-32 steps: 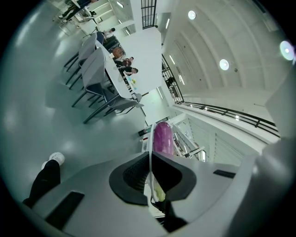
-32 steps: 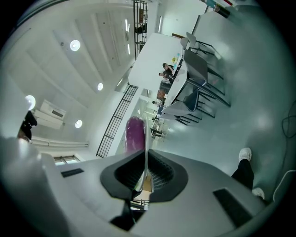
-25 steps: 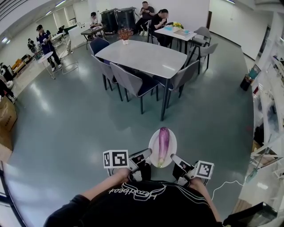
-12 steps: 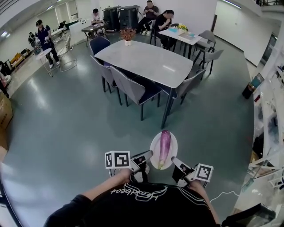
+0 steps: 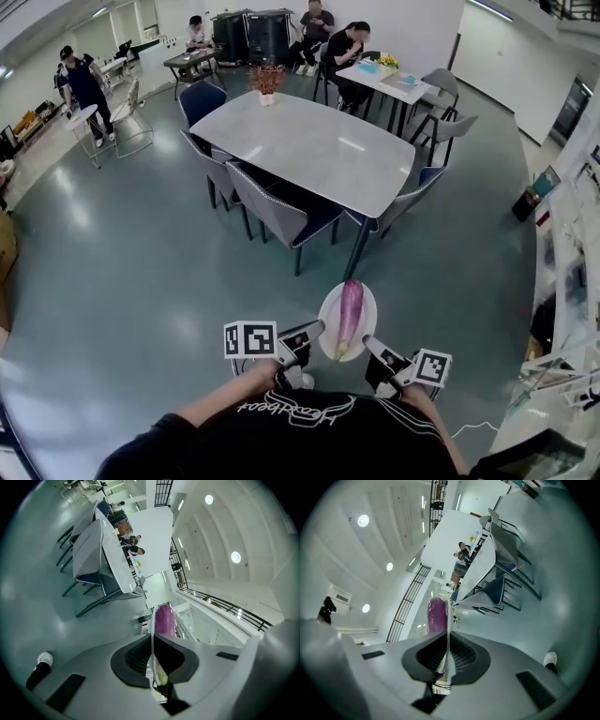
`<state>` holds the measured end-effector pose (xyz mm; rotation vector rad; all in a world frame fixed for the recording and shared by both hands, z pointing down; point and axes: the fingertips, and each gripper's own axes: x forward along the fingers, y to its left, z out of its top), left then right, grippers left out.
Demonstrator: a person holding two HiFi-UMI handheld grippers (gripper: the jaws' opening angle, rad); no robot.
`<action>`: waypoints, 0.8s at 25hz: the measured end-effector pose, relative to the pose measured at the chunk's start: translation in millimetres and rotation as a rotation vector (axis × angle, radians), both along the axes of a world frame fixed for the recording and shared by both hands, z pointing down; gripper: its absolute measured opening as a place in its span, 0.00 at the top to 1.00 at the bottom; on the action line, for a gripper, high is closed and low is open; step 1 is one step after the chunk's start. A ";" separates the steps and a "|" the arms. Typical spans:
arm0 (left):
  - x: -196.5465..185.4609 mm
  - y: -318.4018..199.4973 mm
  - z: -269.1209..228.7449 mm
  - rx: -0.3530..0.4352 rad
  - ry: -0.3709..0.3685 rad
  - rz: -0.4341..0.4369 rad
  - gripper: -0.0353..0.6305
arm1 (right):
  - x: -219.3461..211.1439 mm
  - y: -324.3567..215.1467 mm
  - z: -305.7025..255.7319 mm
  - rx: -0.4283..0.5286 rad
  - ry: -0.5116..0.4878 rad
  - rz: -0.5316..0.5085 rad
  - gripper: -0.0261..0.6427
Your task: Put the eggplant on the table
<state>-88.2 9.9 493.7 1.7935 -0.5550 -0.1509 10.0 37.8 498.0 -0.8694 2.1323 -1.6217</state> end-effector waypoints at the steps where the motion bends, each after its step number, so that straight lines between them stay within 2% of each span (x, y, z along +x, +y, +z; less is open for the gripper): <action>1: -1.6 -11.4 0.0 -0.002 0.005 -0.001 0.91 | -1.4 -12.1 -1.4 0.002 0.006 -0.001 0.93; 9: -9.1 -85.1 -2.8 0.009 0.008 0.013 0.91 | -9.3 -85.0 -2.7 0.013 0.013 0.010 0.93; 20: -10.2 -132.9 2.6 0.009 0.008 0.048 0.91 | -10.5 -130.6 3.2 0.012 0.012 0.055 0.93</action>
